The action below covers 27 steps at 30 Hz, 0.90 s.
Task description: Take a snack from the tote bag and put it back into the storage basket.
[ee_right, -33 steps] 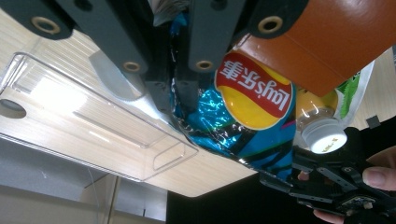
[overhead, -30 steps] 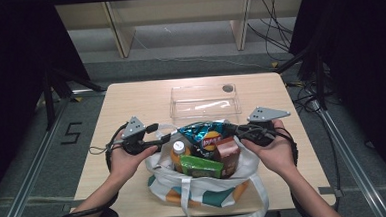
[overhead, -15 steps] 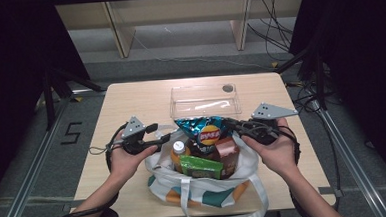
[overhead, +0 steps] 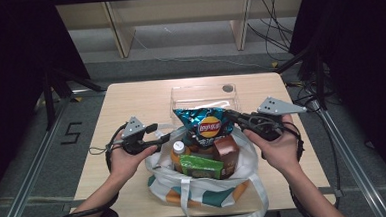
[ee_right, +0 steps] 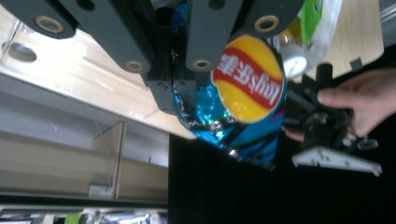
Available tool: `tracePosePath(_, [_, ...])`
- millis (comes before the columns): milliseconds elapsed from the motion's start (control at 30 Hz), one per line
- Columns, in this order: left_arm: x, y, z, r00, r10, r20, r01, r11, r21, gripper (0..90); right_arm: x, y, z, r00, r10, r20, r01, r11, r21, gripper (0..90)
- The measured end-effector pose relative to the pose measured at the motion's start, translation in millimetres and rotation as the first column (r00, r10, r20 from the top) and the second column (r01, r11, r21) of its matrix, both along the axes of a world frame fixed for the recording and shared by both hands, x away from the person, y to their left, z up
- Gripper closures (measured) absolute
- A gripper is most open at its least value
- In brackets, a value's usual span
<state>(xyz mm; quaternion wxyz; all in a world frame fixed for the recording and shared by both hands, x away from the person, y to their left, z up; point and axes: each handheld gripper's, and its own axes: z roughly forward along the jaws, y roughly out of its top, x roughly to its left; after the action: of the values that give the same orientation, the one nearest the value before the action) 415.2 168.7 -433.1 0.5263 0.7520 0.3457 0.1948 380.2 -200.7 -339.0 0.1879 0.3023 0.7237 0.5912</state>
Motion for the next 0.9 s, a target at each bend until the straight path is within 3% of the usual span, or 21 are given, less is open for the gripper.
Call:
tracePosePath(100, [-0.5,-0.9,0.4,1.0000,-0.002,0.003,0.002,1.0000,0.002,35.7,-1.3,-1.0,6.2,1.0000,-0.008,0.003,0.008,1.000,0.015,90.0])
tracePosePath(133, [-0.7,-0.9,0.6,1.0000,-0.003,0.003,0.003,1.0000,0.002,35.7,0.6,-2.3,7.3,0.9993,-0.007,0.036,0.007,1.000,0.010,90.0])
tracePosePath(167, [-1.0,-0.8,0.8,1.0000,-0.002,0.003,0.002,1.0000,0.002,35.7,-0.1,-1.5,7.6,0.9999,0.000,0.011,0.000,1.000,0.027,90.0])
tracePosePath(367, [-0.6,-0.1,0.7,1.0000,0.002,0.003,-0.002,1.0000,-0.003,35.8,1.0,-4.1,12.2,0.9996,-0.010,0.026,0.008,0.998,0.061,90.0])
tracePosePath(400, [-0.5,0.0,0.7,1.0000,0.002,0.004,-0.002,1.0000,-0.002,35.7,-0.4,-3.7,13.5,0.9998,-0.016,0.009,0.016,0.997,0.074,90.0])
tracePosePath(433, [-0.4,0.1,0.7,1.0000,0.002,0.004,-0.002,1.0000,-0.003,35.8,1.2,-5.1,14.9,0.9993,-0.014,0.036,0.011,0.998,0.066,90.0])
tracePosePath(633, [-0.4,0.3,0.8,1.0000,0.002,0.005,-0.002,1.0000,-0.004,35.8,0.8,-5.3,22.6,0.9984,-0.039,0.040,0.035,0.994,0.099,90.0])
tracePosePath(900, [-0.4,0.6,0.8,1.0000,0.003,0.007,-0.003,1.0000,-0.003,35.9,0.6,-5.9,34.0,0.9950,-0.060,0.081,0.050,0.991,0.122,90.0])
